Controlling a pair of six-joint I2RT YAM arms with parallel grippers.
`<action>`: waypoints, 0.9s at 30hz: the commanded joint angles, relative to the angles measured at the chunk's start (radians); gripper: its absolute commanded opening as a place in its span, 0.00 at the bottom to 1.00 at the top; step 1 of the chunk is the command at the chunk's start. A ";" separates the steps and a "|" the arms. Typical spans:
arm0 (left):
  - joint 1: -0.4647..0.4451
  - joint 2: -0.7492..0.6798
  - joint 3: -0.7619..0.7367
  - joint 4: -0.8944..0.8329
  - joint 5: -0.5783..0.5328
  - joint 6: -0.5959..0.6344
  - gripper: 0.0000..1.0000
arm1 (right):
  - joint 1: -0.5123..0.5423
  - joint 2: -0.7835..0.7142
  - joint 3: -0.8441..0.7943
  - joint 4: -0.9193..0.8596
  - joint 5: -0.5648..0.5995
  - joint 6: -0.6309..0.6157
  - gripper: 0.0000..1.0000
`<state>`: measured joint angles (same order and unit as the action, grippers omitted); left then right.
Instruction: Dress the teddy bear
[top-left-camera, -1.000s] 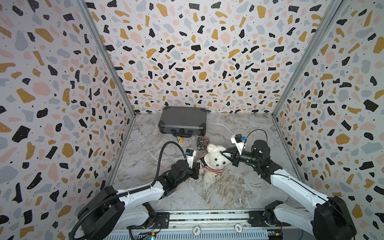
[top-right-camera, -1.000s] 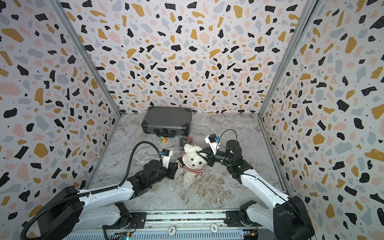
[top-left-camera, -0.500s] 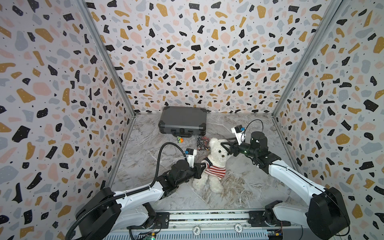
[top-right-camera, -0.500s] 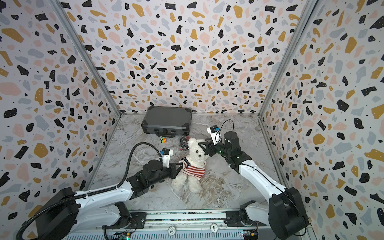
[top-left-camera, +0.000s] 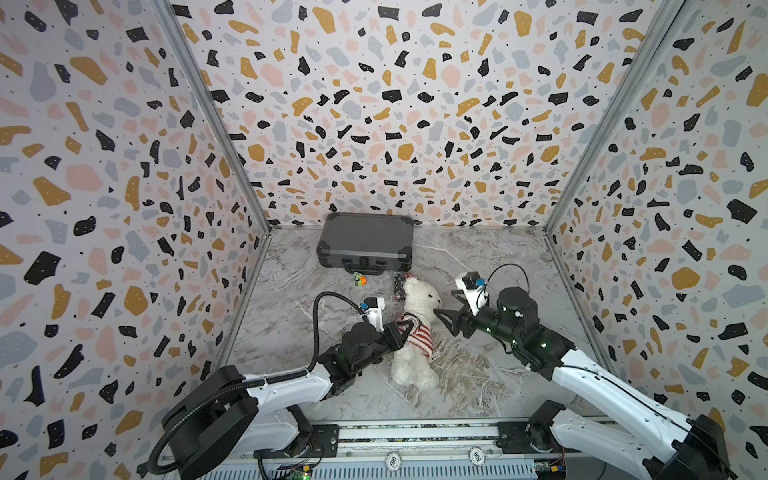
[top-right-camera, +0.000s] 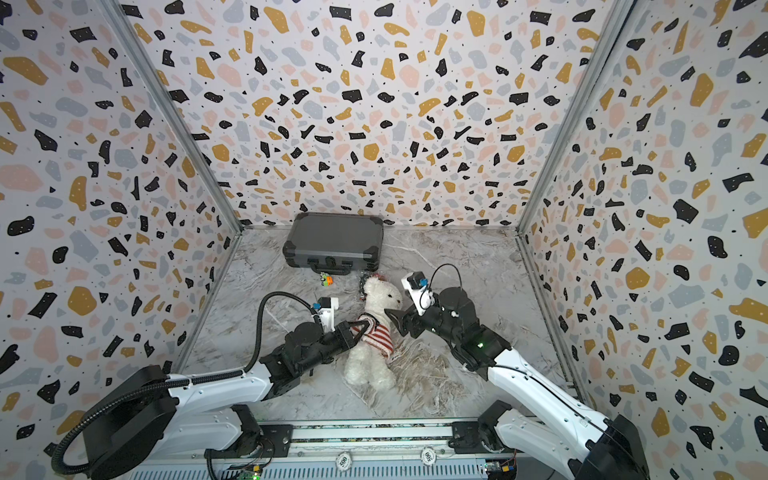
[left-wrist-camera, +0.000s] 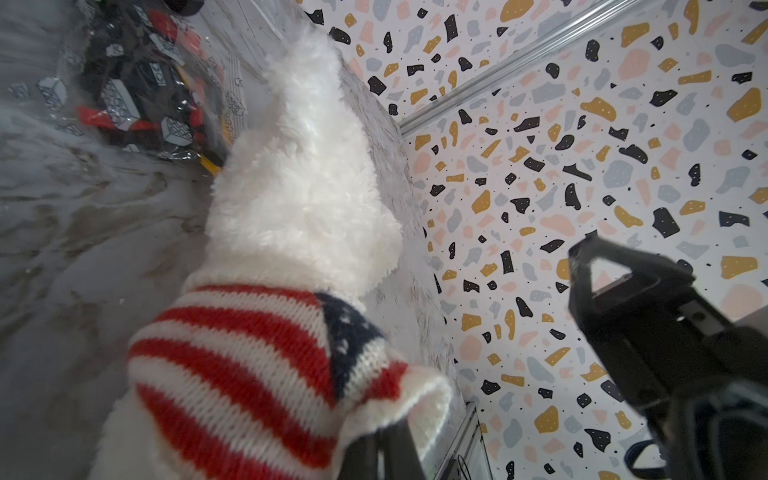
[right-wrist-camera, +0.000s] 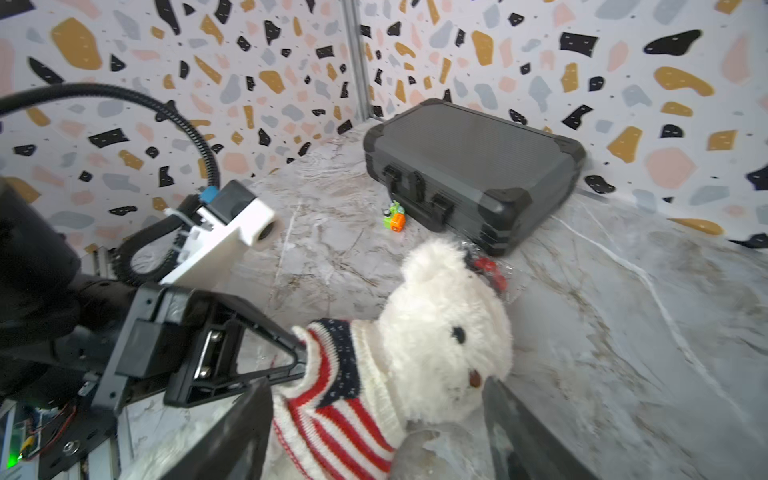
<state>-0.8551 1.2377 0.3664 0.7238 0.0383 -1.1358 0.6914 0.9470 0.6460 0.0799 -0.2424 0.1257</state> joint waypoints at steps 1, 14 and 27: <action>-0.012 0.010 -0.014 0.166 -0.024 -0.058 0.00 | 0.058 0.018 -0.081 0.056 -0.009 0.040 0.79; -0.060 0.062 -0.023 0.229 -0.057 -0.094 0.00 | 0.185 0.263 -0.149 0.319 0.092 0.131 0.73; -0.060 0.053 -0.060 0.228 -0.047 -0.092 0.00 | 0.167 0.377 -0.166 0.351 0.243 0.137 0.08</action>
<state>-0.9100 1.3075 0.3199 0.8623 -0.0189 -1.2320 0.8742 1.3136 0.4904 0.4252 -0.0586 0.2543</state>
